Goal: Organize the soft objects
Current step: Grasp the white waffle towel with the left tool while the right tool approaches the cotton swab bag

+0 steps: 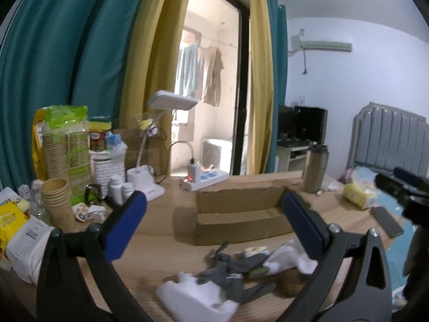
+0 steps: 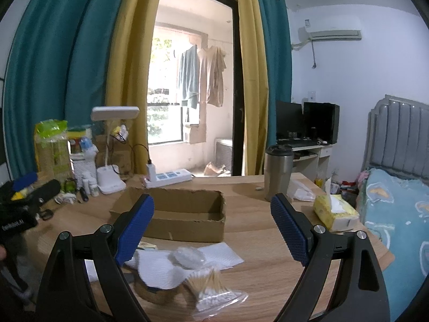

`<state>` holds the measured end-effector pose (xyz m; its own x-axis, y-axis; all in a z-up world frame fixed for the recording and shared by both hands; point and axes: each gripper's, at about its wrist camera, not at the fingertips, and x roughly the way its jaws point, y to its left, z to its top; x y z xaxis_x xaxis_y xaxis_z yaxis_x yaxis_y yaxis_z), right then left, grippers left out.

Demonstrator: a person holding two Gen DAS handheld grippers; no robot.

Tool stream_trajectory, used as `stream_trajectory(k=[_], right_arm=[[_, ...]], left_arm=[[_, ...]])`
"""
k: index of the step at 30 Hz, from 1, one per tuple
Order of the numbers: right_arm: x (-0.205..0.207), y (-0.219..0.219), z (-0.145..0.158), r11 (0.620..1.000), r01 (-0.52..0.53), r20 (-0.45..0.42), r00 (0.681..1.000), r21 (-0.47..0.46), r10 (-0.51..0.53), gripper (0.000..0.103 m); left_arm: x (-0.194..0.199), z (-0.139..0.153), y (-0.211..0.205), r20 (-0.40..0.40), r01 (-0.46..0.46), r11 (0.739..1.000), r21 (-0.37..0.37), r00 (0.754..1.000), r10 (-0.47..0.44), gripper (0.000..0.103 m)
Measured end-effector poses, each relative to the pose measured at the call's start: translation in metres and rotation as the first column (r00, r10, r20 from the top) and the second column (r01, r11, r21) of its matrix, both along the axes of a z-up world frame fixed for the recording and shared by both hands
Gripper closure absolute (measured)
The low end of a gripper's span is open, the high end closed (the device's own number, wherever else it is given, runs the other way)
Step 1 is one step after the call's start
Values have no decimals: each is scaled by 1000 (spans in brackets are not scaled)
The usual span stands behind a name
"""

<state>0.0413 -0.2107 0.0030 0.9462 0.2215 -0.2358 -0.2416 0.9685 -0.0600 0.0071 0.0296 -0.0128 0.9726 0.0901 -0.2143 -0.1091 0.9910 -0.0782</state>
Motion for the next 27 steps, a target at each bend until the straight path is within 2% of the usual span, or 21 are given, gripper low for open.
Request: stream_trajectory(k=[5,11,16,22,27], right_arm=[[12,-8,-13,999,17,-28,999,-31,-18,12],[27,-13,-37,998,17,-99,995,-65,-23,12],[33,-17,-60,995,13,-162,986,-94,-29,12],[39,-24,-85,994,12,-237,971,-105,-36,12],[48,-31,-98,996,11,-291,956,-90,-37,12]], left_arm=[[9,-18,20,-83,-33,999,43,996,36,1],[18,-42,38,-193,-27,1000,13,981,29,1],[24,-64,36,-294,30,999,11,956,-25,1],[32,-95,27,-417,88,996,-13,905,-85,1],[39,-109,21,-471,96,995,-13,877,-90,1]])
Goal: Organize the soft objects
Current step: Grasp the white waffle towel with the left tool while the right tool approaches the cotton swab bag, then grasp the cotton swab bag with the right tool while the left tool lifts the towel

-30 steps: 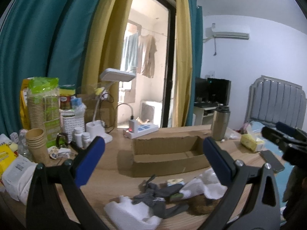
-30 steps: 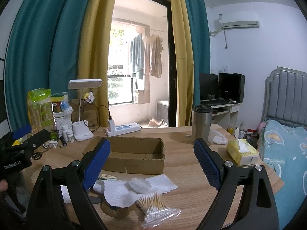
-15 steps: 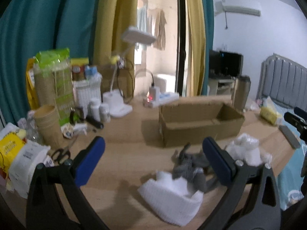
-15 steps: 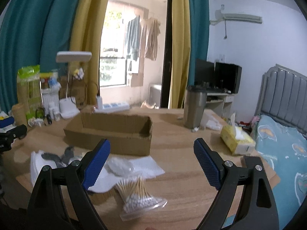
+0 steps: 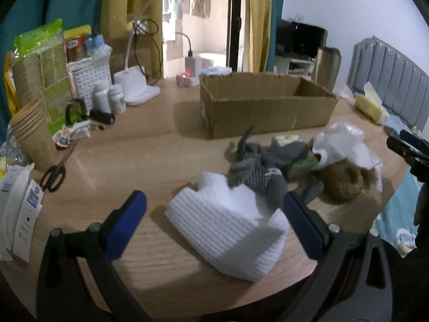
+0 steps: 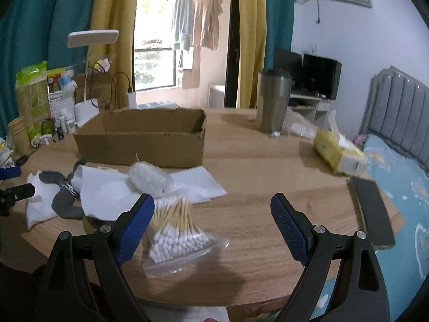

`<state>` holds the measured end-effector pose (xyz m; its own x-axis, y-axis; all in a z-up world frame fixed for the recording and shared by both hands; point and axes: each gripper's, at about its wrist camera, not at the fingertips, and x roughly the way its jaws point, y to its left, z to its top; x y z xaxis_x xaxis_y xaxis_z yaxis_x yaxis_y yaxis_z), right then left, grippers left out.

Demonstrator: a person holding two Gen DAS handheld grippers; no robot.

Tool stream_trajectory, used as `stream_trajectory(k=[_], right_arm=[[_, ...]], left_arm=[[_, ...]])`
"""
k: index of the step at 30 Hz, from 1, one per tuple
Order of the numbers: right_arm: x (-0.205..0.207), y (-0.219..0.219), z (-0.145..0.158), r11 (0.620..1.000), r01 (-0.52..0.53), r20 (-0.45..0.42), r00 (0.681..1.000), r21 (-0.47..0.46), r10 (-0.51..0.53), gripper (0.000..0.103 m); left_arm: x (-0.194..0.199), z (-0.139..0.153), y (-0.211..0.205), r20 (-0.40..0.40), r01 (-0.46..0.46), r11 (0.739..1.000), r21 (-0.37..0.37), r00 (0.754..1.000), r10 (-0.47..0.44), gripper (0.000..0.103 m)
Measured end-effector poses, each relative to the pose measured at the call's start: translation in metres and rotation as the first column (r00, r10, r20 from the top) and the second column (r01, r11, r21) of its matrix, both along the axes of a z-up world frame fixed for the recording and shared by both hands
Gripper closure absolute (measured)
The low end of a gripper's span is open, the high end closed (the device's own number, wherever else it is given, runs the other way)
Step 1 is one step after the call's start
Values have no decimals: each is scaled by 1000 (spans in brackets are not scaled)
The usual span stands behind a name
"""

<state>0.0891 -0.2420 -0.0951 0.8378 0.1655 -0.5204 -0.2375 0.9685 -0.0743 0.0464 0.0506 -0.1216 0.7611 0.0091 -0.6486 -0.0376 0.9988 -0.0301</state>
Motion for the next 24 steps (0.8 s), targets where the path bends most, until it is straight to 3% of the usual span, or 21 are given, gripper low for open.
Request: stream_trajectory(k=[5,12,22,23,24], right_arm=[[7,-2,-11,999,-20,-50,999,33,21,12],[14,13,-20,997,-76,-83,993,35,79,12],[27,22,-33,991,-121,-148,981,50,127,13],[27,23,-34,991,-126,-153,979,50,132,15],[27,24,-36,990,-132,-162,977,50,139,28]], left_arm=[[3,-6,-4,-37,6,1000,19,999,-6,2],[10,-18,-5,-116,13,1000,9,993,-11,39],[11,-22,-5,-150,47,999,-24,987,-50,67],[11,-22,-5,-150,51,998,-28,987,-55,70],[11,-21,-5,-147,56,998,-34,987,-60,74]])
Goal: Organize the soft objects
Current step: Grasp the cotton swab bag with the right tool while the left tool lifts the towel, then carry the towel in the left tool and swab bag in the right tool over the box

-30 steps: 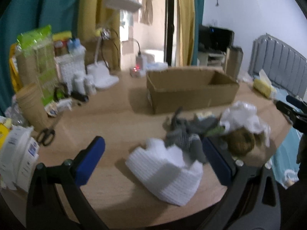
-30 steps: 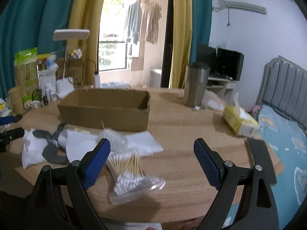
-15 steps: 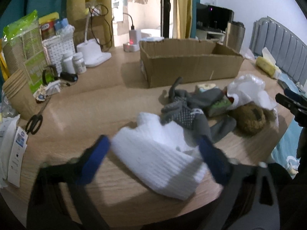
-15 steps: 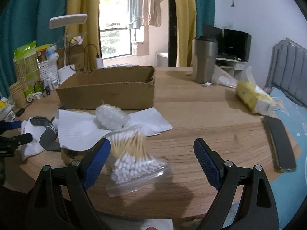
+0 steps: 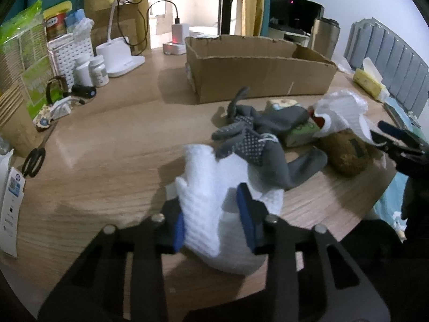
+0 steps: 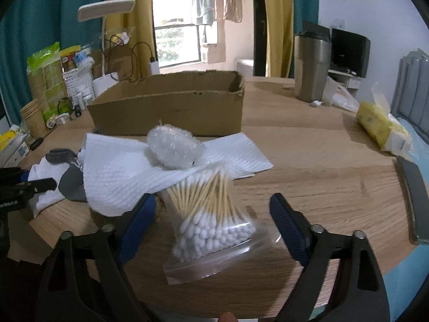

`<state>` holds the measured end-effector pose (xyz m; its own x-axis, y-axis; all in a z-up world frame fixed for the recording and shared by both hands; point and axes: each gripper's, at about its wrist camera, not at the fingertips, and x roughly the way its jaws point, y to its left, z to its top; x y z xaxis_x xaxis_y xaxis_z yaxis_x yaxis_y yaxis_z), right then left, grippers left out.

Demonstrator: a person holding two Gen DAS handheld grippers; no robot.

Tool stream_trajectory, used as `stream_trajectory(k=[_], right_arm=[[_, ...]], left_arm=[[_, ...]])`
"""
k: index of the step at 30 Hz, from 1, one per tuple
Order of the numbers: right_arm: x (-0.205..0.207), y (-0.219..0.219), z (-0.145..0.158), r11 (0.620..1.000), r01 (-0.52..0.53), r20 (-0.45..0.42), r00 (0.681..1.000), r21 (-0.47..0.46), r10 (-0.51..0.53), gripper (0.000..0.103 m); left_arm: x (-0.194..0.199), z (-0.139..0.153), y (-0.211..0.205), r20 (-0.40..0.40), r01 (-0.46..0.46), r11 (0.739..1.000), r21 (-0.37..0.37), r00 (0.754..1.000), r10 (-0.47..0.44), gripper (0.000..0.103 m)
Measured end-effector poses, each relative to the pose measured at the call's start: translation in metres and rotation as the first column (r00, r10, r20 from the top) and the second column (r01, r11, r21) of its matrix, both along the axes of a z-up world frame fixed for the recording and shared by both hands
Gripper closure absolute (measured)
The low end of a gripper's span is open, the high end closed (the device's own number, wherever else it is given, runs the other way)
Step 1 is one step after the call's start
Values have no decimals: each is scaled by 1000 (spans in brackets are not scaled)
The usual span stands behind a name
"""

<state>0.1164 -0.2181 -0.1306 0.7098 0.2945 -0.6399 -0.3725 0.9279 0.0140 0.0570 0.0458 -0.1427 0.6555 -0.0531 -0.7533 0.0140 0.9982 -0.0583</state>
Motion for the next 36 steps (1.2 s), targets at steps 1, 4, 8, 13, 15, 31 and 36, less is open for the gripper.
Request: stream_trajectory(k=[1,4,8,13,15,31,36], right_arm=[[0,1,-1,1000,2,-6,1000,-6,-2,39],[0,-2,-1,1000,3,-8,1000,2,-3,46],[-2,-4,1,1000,0,-3,1000,5,0,52],[-4,-9,8,1000,17,22,1000,5,-17,58],[-5,-11,12,1000,26,33,999,6,-27,60],[-10,-31,44,997,77,116,990,21,-79,61],[-9,-36,53,996,79,144,986,31,-83,61]], left_arm=[[0,1,0,3,3,1000,-3,1000,-3,76],[-4,3,2,12,-13,1000,-26,1000,13,82],[-8,12,8,39,-33,998,-46,999,35,87],[-14,26,13,105,-51,997,-59,993,57,88],[-16,31,14,120,-51,996,-67,991,59,89],[-21,77,26,259,-56,994,-94,963,78,89],[-17,91,25,299,-41,995,-90,952,66,89]])
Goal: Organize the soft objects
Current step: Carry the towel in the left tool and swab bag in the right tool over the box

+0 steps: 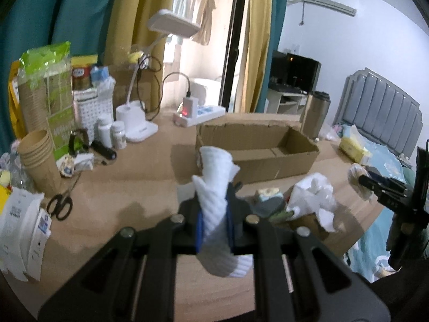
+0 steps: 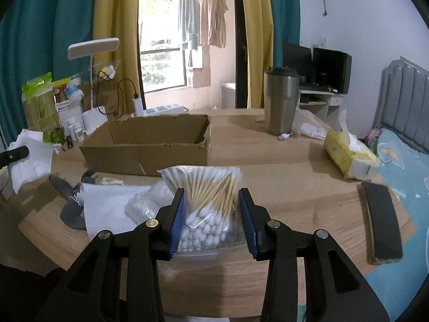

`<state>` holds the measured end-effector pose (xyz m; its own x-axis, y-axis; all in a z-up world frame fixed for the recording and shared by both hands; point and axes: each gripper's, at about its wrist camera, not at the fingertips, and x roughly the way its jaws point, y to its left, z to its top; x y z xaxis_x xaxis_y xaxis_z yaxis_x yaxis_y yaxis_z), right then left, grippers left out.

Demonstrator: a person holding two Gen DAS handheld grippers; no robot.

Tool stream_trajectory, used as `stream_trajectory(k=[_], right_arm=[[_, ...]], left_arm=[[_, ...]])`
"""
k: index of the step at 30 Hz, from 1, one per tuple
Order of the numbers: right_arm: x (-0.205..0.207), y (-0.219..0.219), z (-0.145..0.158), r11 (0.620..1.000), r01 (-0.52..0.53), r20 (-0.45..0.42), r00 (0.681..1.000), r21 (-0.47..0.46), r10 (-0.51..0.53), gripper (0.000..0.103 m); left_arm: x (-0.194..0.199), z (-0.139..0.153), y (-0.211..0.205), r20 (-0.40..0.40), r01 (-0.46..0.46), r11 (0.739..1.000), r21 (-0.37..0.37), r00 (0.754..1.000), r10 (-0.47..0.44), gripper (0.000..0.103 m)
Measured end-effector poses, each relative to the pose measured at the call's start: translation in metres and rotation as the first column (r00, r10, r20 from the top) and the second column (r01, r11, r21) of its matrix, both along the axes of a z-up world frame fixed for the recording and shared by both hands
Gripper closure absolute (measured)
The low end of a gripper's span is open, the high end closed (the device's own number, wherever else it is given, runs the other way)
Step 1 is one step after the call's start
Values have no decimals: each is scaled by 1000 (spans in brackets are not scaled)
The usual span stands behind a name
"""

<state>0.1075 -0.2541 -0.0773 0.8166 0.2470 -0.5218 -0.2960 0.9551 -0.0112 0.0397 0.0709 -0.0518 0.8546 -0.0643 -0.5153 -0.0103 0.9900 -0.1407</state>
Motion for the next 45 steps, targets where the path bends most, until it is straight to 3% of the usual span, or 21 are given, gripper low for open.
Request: stream_trajectory(k=[12,21,45], right_arm=[[8,-3,23,1000,-5,76,997,18,3,61],[20,4,30,999,-28,108,994,22,25,61],[83,39,31,990,-138,141,981,21,134,61]], left_arm=[[21,39,-18,127,51,998,38,990,-56,89],[42,51,-23,205,55,998,5,977,-55,89],[112,28,-59,181,148,987,-61,974,-135,89]])
